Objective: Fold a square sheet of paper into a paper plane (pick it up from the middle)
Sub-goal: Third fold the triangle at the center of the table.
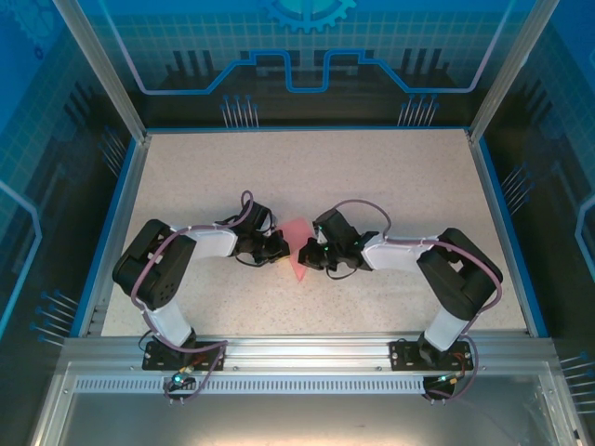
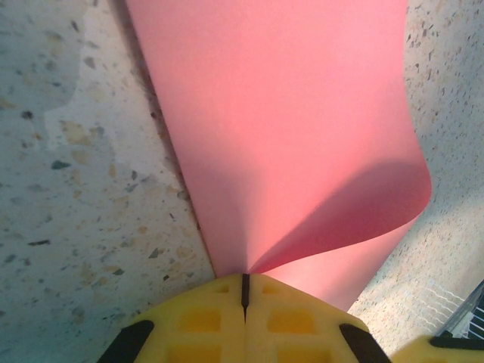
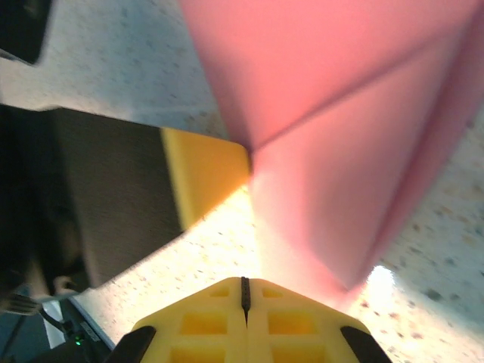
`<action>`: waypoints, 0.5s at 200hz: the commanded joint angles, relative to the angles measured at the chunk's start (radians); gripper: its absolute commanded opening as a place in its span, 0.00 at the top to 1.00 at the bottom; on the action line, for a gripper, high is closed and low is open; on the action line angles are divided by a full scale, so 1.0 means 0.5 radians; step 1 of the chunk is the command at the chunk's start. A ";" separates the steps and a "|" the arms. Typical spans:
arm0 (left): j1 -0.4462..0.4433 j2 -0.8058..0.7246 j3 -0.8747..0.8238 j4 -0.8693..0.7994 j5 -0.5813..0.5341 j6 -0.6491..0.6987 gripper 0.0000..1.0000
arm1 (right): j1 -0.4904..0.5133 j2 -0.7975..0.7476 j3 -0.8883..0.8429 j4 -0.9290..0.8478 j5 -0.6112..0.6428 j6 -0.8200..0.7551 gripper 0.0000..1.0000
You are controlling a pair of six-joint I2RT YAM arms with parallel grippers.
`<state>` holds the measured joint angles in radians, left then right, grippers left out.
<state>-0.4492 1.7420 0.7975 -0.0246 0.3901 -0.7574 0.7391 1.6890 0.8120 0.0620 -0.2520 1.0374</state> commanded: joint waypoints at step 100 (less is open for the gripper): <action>-0.030 0.063 -0.022 -0.157 -0.159 0.037 1.00 | -0.045 0.210 -0.087 0.083 -0.082 0.027 0.98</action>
<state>-0.4538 1.7420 0.7979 -0.0231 0.3794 -0.7578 0.7273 1.7660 0.7971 0.0841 -0.2764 1.0431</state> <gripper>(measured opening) 0.066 0.046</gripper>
